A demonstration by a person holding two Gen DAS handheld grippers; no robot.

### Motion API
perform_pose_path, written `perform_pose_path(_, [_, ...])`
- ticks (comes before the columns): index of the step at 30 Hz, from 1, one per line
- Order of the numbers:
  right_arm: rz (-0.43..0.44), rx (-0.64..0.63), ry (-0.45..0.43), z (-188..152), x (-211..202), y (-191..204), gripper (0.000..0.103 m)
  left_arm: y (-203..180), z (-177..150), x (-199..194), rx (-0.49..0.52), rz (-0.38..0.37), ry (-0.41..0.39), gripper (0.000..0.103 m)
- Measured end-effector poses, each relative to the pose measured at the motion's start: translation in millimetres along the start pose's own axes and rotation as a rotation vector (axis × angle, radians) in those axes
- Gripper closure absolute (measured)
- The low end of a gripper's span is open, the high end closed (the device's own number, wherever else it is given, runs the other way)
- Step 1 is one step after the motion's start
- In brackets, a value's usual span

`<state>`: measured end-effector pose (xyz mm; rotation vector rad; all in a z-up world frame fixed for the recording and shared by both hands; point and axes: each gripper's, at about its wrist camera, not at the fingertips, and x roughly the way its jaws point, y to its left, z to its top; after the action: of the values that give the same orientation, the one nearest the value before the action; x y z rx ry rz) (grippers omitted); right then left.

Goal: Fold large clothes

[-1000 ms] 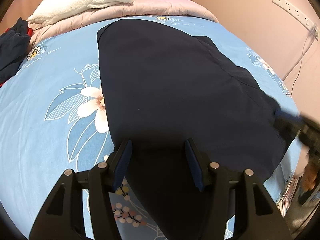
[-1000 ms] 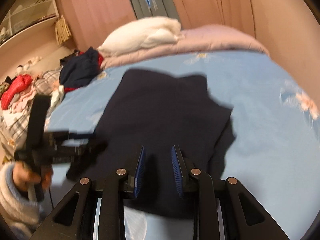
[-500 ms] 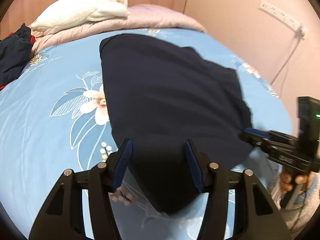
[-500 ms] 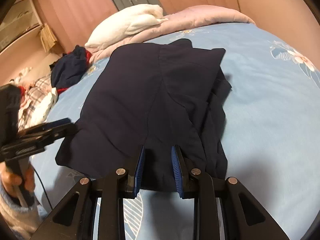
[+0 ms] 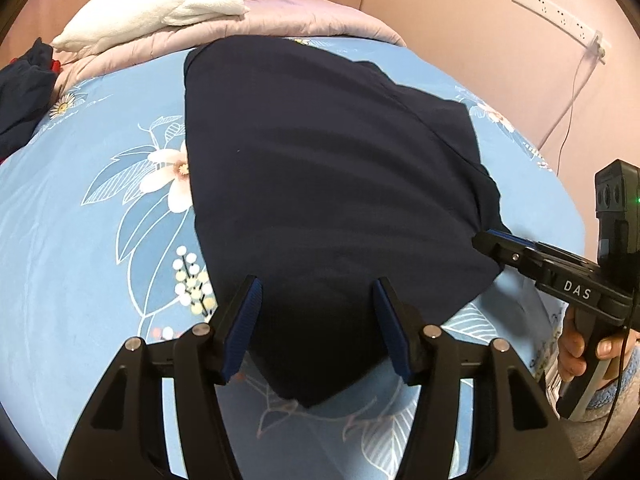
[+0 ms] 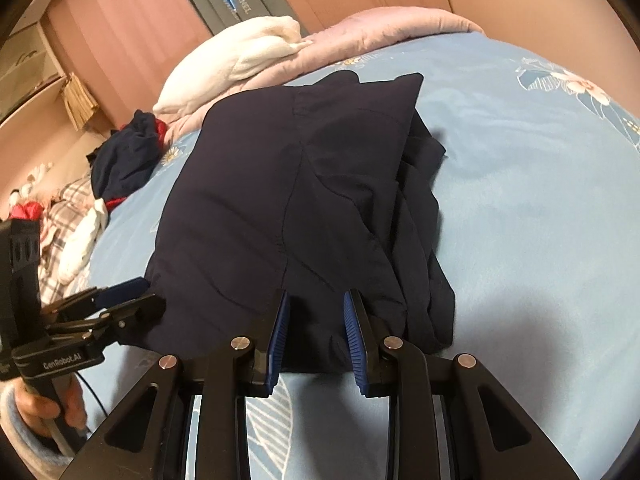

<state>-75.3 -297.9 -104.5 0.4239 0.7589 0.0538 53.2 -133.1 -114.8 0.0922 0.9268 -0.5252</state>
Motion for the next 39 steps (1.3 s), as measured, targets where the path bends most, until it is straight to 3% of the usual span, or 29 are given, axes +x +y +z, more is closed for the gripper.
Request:
perform_pose_path(14, [-0.058, -0.018, 0.017, -5, -8, 6, 0.073, 15, -10, -14, -0.050, -0.023, -0.006, 0.043])
perform_pose_path(17, [-0.107, -0.059, -0.025, -5, -24, 16, 0.058, 28, -13, -23, -0.087, -0.017, -0.022, 0.035])
perform_pose_path(19, [-0.121, -0.106, -0.059, -5, -34, 23, 0.034, 35, -12, -27, -0.105, -0.016, -0.035, 0.027])
perform_pose_path(20, [-0.135, -0.127, -0.075, -5, -38, 25, 0.032, 41, -11, -29, -0.126, -0.028, -0.041, 0.023])
perform_pose_path(26, [-0.139, -0.123, -0.087, 2, -41, 20, 0.031, 56, -6, -28, -0.217, -0.077, -0.043, 0.020])
perform_pose_path(39, [-0.177, -0.098, -0.087, 13, -36, 14, 0.029, 62, 3, -17, -0.232, -0.107, -0.021, 0.019])
